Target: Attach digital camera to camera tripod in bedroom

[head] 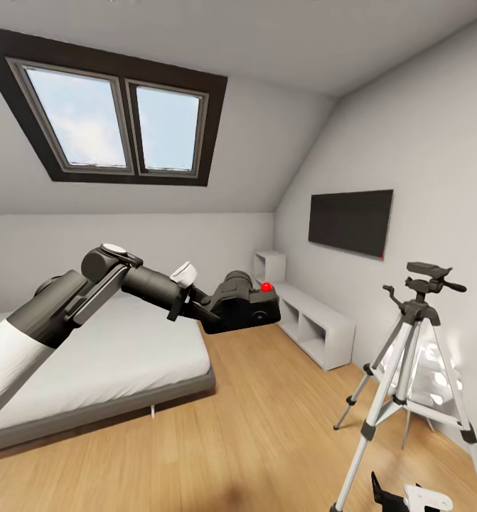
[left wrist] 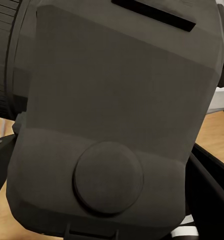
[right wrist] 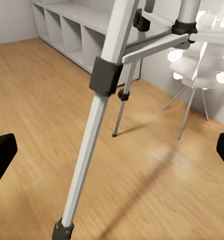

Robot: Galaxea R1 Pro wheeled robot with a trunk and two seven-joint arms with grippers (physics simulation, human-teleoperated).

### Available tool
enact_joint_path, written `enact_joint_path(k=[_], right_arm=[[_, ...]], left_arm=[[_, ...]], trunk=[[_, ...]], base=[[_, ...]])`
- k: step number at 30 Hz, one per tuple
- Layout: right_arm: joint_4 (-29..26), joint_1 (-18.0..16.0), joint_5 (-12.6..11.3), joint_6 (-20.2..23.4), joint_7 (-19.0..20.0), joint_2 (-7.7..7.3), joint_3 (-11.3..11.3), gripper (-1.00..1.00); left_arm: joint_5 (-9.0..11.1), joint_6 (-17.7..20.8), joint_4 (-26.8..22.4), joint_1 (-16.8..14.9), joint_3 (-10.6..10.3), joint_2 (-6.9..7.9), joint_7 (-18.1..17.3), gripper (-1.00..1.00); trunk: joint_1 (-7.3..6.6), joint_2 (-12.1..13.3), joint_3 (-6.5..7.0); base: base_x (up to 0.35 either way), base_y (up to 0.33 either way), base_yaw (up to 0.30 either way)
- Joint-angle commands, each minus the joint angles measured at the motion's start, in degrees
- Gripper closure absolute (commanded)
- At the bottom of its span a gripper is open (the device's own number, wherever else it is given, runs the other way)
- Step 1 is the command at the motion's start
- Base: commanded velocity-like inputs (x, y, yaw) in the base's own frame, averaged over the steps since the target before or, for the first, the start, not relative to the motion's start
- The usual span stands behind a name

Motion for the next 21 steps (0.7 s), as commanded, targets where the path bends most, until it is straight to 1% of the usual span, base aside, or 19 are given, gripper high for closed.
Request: enact_joint_path(k=[1,21], right_arm=[[0.2,-0.1,-0.6,-0.3,0.4,-0.01,0.1,-1.00],[0.2,-0.1,-0.6,-0.3,0.4,0.06,0.1,-1.00]], left_arm=[[0.4,0.4,0.0,-0.1,-0.1,0.05,0.0,1.00],[0.4,0.4,0.0,-0.1,-0.2,0.01,0.0,1.00]], trunk=[[-0.22,0.4,0.10],[-4.61,8.4,3.69]], base=[[0.000,0.000,0.000],[0.000,0.000,0.000]])
